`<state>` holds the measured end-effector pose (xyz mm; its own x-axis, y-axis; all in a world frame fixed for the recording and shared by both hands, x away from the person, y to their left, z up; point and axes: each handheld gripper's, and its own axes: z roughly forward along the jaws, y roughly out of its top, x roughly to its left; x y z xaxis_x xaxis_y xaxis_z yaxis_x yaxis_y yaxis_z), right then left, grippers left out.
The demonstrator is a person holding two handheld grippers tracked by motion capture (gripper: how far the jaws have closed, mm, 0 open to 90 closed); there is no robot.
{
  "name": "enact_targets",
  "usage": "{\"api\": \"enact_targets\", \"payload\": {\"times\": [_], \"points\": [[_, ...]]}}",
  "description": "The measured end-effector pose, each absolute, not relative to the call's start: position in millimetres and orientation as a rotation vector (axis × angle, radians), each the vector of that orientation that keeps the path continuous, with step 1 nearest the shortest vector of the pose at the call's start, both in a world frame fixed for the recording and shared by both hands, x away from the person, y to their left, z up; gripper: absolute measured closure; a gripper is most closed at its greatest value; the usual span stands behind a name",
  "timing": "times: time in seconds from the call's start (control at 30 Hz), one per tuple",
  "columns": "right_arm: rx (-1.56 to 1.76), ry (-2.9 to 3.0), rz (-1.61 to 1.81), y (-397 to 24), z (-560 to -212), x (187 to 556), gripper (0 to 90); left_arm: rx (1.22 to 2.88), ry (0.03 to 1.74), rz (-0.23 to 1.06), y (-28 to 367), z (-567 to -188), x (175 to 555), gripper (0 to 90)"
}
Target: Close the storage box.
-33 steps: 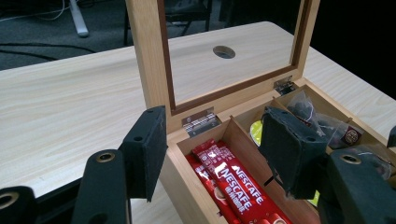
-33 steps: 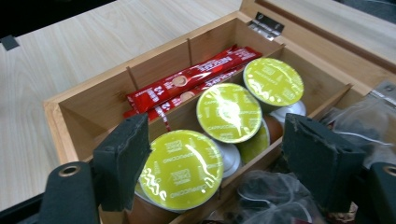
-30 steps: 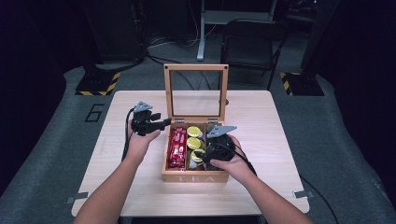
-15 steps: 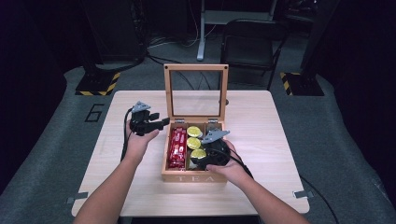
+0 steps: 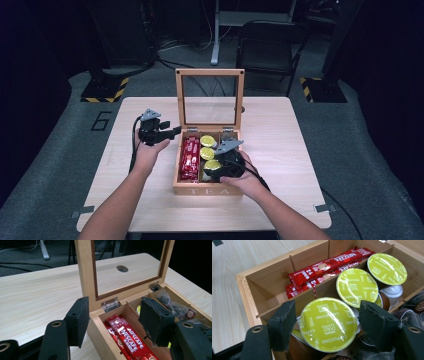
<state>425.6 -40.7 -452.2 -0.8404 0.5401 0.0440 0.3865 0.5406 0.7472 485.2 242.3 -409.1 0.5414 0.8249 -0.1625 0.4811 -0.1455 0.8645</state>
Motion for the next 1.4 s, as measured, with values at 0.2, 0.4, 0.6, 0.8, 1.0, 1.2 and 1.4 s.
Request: {"api": "enact_targets", "payload": {"times": [0.2,0.4,0.6,0.8,1.0,1.2,1.4], "points": [[0.776,2.599,1.169,-41,-453,426,35.4,1.795,1.083,0.438,243,-409,485,41.2],[0.769,2.591,1.179,-42,-451,425,36.6,1.795,1.083,0.44,243,-407,486,41.2],[0.768,2.58,1.201,-41,-444,422,36.7,1.786,1.085,0.443,242,-407,485,41.2],[0.732,2.561,1.228,-43,-432,420,36.7,1.791,1.084,0.441,243,-406,485,41.2],[0.73,2.551,1.226,-48,-424,420,36.7,1.787,1.084,0.446,245,-404,485,41.2],[0.747,2.528,1.227,-58,-419,421,36.7,1.787,1.09,0.445,247,-403,485,41.2],[0.768,2.506,1.21,-71,-415,423,36.7,1.789,1.092,0.449,249,-403,484,41.2]]}}
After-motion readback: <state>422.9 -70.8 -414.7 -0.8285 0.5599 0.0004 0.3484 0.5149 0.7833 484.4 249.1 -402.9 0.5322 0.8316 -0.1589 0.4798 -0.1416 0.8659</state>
